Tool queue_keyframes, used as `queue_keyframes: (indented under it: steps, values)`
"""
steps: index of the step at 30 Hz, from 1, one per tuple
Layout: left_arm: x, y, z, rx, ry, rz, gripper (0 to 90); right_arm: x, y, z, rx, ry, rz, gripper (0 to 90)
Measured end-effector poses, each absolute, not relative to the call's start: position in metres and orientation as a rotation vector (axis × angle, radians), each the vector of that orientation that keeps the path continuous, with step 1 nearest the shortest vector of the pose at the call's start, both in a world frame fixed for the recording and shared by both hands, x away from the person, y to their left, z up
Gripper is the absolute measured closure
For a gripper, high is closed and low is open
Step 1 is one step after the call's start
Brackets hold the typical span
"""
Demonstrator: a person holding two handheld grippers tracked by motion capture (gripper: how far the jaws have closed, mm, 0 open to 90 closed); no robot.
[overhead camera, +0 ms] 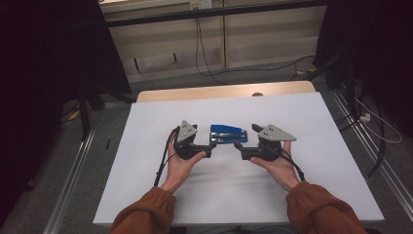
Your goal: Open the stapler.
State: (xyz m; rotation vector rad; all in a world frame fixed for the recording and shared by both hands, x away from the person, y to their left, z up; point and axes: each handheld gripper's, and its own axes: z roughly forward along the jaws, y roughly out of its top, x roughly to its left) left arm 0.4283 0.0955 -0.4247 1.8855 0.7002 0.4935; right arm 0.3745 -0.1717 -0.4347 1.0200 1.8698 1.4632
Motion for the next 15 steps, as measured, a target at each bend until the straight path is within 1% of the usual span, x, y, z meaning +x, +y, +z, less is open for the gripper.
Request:
queue_keyframes:
  steps: [5, 8, 11, 15]
  values:
    - [0.439, 0.094, -0.421, 1.879, 0.712, 0.490, 5.8, 0.379, -0.169, -0.438, 1.031, 1.878, 1.454, 11.7]
    - [0.447, 0.095, -0.419, 1.840, 0.735, 0.509, 6.1, 0.383, -0.168, -0.439, 1.043, 1.882, 1.459, 13.1]
    - [0.451, 0.097, -0.423, 1.850, 0.751, 0.517, 5.8, 0.384, -0.168, -0.440, 1.043, 1.888, 1.457, 14.1]
    - [0.454, 0.101, -0.427, 1.868, 0.764, 0.491, 5.0, 0.386, -0.165, -0.443, 1.036, 1.901, 1.452, 16.2]
